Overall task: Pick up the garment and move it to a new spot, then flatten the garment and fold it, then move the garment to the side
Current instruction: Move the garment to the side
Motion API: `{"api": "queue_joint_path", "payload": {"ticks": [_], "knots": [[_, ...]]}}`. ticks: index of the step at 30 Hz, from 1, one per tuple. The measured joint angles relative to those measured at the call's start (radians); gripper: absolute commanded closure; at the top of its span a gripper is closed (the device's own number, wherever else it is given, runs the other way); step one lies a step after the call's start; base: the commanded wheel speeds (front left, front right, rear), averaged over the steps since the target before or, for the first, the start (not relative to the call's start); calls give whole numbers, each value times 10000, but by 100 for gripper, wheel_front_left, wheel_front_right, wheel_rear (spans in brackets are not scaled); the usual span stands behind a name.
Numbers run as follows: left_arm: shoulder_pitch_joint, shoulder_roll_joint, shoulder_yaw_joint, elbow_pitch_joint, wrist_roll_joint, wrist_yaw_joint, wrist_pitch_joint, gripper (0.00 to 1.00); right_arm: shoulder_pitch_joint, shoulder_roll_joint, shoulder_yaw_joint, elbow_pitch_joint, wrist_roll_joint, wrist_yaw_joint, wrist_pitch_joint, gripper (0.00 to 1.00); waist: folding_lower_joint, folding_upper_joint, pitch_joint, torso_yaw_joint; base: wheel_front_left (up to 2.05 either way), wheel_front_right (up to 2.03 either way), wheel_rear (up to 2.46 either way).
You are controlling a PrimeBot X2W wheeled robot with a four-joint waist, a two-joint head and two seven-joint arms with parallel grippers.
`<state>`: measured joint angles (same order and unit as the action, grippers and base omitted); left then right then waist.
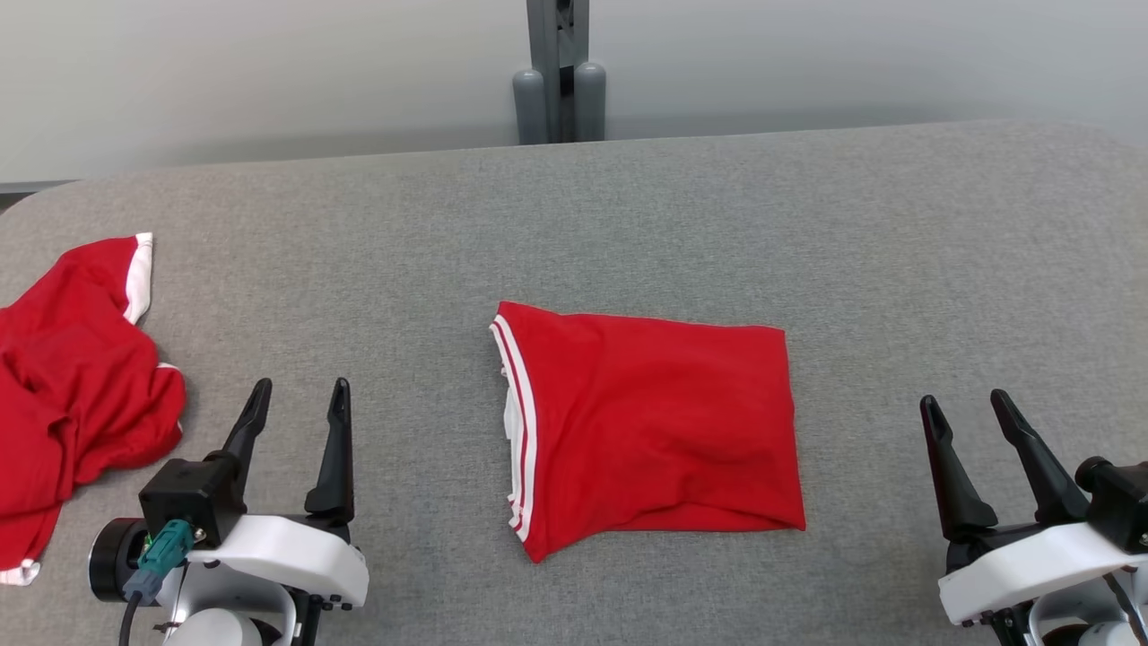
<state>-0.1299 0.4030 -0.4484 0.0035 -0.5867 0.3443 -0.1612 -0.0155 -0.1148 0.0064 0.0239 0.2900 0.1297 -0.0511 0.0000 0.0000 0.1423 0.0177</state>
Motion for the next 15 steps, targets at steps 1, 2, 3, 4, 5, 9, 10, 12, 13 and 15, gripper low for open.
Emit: {"api": "queue_joint_path", "payload": {"ticks": [1, 2, 3, 4, 5, 9, 10, 12, 13, 15], "knots": [[-16, -6, -31, 0, 4, -2, 25, 0, -3, -17, -15, -23, 2, 0, 12, 0, 0, 0, 19, 35, 0, 0, 0], [-16, -6, -31, 0, 4, -2, 25, 0, -3, -17, -15, -23, 2, 0, 12, 0, 0, 0, 19, 35, 0, 0, 0], [-35, -17, -58, 2, 8, -4, 25, 0, -12, -54, -19, -35, 2, 0, 29, 0, 0, 0, 38, 85, 0, 0, 0], [-41, -29, -79, 12, 10, -6, 25, 0, -34, -102, -6, -33, 2, 0, 102, 0, 0, 0, 52, 140, 0, 0, 0], [-64, -40, -105, 13, 17, -10, 27, 0, -94, -138, 4, -23, 6, 0, 132, 0, 0, 0, 73, 198, 0, 0, 0], [-242, -121, -192, 12, 36, -33, 19, 0, -656, -251, 405, 353, 79, 0, 635, 0, 0, 0, 231, 415, 0, 0, 0], [-252, -169, -232, 29, 35, -58, 10, 0, -831, -295, 541, 604, 90, 0, 826, 0, 0, 0, 280, 478, 0, 0, 0], [-292, -267, -290, 117, 35, -90, -4, 0, -1117, -353, 871, 1074, 232, 0, 909, 0, 0, 0, 371, 623, 0, 0, 0], [-365, -341, -339, 153, 33, -109, -27, 0, -1287, -412, 1045, 1390, 238, 0, 1043, 0, 0, 0, 425, 695, 0, 0, 0], [-469, -426, -403, 272, 31, -190, -81, 0, -1570, -449, 1312, 1967, 376, 4, 1035, 0, 0, 0, 532, 850, 0, 0, 0]]}}
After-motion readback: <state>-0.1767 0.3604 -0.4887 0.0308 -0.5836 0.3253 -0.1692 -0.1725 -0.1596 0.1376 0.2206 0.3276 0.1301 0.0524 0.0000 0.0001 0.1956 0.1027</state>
